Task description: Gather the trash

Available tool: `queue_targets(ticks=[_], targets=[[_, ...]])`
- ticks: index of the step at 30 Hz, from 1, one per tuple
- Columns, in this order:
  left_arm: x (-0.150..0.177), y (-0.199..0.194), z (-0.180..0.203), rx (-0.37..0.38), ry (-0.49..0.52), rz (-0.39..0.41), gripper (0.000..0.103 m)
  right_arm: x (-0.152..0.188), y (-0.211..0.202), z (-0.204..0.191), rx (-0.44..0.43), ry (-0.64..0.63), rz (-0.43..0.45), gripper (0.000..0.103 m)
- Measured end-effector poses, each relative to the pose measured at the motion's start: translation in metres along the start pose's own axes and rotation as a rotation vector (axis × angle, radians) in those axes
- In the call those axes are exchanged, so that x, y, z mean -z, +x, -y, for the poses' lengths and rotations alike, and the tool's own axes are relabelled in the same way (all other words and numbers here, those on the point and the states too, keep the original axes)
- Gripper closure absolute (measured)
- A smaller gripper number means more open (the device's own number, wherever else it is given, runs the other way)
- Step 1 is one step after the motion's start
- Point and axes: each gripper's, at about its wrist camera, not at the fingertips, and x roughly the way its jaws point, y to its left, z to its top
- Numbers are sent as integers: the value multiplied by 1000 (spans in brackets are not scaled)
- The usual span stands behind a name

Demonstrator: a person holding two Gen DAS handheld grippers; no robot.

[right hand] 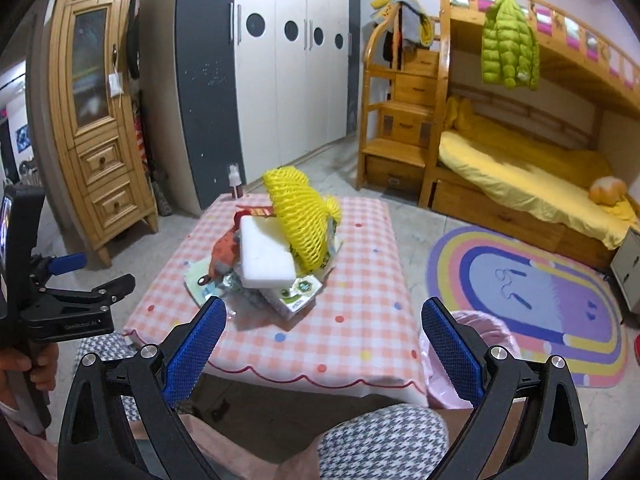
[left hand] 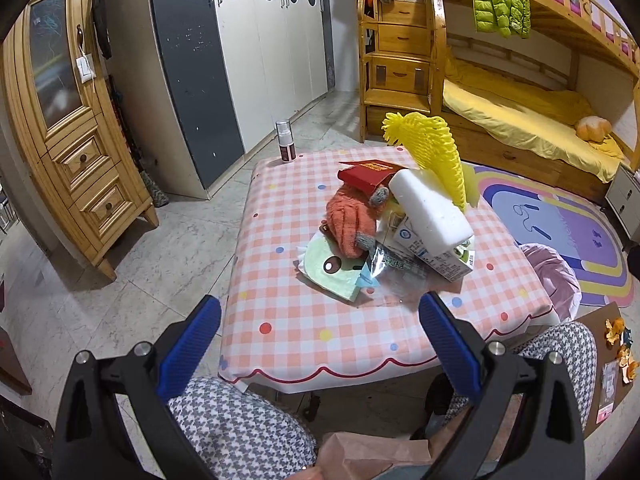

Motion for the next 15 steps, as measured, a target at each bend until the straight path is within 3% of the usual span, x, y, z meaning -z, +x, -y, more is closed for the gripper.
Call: queue_targets(ticks=[15], targets=[[5, 10, -1, 4, 8, -29, 7, 0, 15, -5, 32, 40, -64, 6]])
